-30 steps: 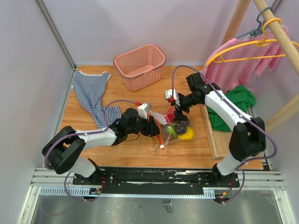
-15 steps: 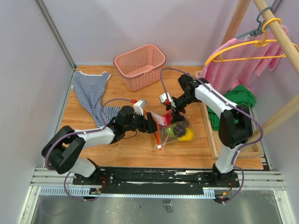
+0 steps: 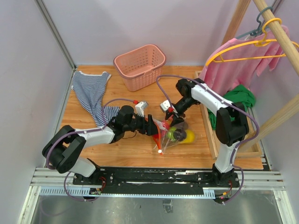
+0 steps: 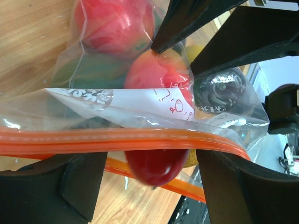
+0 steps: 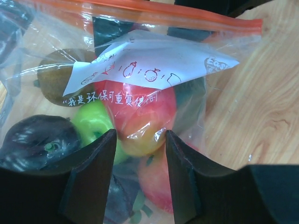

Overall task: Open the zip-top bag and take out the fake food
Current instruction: Pick up the fake fruit from the zipper food storage bag.

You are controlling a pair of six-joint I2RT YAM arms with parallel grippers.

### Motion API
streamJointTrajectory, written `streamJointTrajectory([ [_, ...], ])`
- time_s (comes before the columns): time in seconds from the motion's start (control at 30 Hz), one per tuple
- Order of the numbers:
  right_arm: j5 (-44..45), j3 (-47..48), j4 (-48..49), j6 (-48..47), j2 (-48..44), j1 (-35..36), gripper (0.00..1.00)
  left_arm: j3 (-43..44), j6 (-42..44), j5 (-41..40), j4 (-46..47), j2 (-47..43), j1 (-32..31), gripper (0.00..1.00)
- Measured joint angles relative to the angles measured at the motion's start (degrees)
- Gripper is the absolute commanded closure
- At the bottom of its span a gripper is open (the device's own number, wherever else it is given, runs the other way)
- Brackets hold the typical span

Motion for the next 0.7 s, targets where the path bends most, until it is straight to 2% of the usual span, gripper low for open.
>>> streamJointTrajectory([
  [0.23,0.0,1.0,-3.0,-3.1,1.3,1.7,0.58,0.0,1.0,3.8,-0.5,0.0,0.0,0.21],
  [0.37,0.1,1.4,-1.7,-1.0,1.3,2.3,0.48,0.0,1.0,4.9,-1.1,-0.3,0.0,0.2],
  [0.7,0.0,1.1,2.5,6.3,0.2,2.3,0.33,-0.2,3.6,3.0,-8.0,-2.9,-0.2,0.18],
])
